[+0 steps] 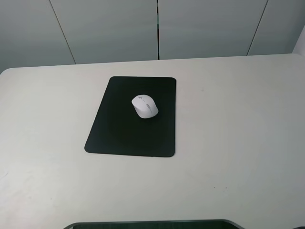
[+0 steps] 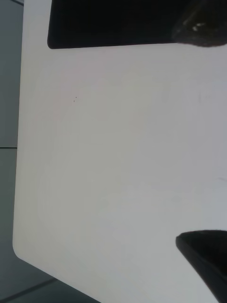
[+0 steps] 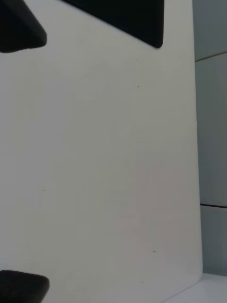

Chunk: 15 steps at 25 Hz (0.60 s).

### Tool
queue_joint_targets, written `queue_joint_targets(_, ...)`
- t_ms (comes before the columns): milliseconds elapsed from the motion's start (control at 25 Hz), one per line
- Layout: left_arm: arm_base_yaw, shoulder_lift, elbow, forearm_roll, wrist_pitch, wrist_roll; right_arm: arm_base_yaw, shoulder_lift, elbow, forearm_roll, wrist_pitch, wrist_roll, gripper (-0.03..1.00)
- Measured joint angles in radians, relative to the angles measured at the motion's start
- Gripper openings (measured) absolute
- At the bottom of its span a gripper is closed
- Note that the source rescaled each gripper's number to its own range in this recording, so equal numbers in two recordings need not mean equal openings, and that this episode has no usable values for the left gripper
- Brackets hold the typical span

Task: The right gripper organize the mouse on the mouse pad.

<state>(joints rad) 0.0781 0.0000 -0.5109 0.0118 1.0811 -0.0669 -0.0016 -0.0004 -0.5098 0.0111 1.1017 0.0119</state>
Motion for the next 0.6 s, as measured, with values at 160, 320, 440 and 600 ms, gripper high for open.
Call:
queue_joint_targets(160,0.000,0.000,0.000,0.000,0.000,0.000,0.000,0.000,0.000,0.000,-0.002,0.000,1.00)
queue_joint_targets(320,0.000,0.000,0.000,0.000,0.000,0.000,0.000,0.000,0.000,0.000,-0.002,0.000,1.00)
queue_joint_targets(440,0.000,0.000,0.000,0.000,0.000,0.000,0.000,0.000,0.000,0.000,-0.002,0.000,1.00)
queue_joint_targets(600,0.000,0.000,0.000,0.000,0.000,0.000,0.000,0.000,0.000,0.000,-0.002,0.000,1.00)
